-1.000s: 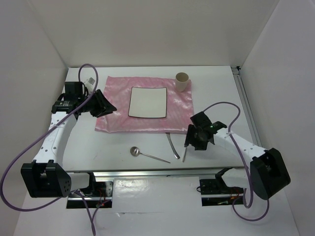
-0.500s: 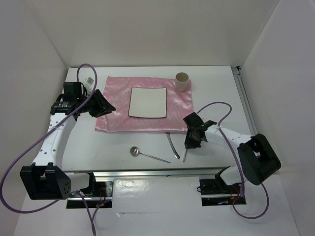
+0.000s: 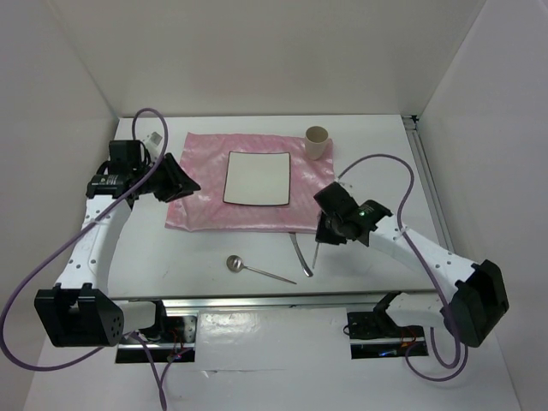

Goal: Set the dinner table for one person

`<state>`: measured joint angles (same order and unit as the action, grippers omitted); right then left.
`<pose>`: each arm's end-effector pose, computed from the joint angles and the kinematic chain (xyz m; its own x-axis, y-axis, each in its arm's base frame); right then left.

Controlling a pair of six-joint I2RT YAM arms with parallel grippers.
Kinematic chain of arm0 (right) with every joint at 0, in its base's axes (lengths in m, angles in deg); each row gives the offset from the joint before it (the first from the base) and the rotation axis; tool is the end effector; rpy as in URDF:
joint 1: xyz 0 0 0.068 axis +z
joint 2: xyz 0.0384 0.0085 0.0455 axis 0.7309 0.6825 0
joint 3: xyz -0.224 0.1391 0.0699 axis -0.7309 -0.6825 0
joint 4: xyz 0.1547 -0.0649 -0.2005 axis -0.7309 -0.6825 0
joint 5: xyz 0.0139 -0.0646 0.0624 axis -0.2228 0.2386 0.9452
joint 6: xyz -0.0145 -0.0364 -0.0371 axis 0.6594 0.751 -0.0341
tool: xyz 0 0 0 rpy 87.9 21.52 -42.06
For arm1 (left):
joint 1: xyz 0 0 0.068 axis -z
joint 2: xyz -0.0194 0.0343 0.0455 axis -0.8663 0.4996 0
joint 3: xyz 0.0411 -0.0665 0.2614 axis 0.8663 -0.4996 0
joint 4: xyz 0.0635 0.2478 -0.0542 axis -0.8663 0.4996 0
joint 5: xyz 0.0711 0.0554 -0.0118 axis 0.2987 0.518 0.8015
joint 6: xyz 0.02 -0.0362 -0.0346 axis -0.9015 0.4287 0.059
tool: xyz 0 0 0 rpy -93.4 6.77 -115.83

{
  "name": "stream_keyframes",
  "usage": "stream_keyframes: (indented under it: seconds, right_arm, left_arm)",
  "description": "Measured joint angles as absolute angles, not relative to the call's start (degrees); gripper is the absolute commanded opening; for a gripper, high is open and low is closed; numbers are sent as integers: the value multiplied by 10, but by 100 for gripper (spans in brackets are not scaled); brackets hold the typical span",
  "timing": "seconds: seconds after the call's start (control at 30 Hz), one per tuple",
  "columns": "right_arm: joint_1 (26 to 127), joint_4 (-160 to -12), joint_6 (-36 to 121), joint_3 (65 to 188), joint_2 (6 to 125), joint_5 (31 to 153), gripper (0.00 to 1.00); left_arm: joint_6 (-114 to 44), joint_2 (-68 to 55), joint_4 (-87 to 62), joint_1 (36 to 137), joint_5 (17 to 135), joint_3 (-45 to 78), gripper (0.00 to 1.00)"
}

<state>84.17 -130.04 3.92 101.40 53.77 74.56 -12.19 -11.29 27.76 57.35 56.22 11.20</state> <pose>0.1837 0.1320 0.2405 -0.8824 0.2148 -0.4185 0.1321 0.9670 0.2177 0.2597 -0.0046 0.3362 -0.7258 -0.5333 -0.4346 -0.1233 0.7224 -0.6804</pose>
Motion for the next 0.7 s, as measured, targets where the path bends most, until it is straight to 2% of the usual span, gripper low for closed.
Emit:
stream_keyframes:
  seconds: [0.17,0.4,0.53,0.7]
  right_arm:
    - [906,-1281,57,1156,594,748,0]
    - [917,-1191,102,1375,860,837,0]
    - [924,-1165,117,1537,1019,870,0]
    - [937,-1155,115,1707,1167,890,0]
  left_arm:
    - [-125,-102,297,574,583,168,47]
    - [-134,-130,331,574,636,230,47]
    - [-133,-179,350,573,673,260,51]
    - [-134,-225,361,571,695,272,52]
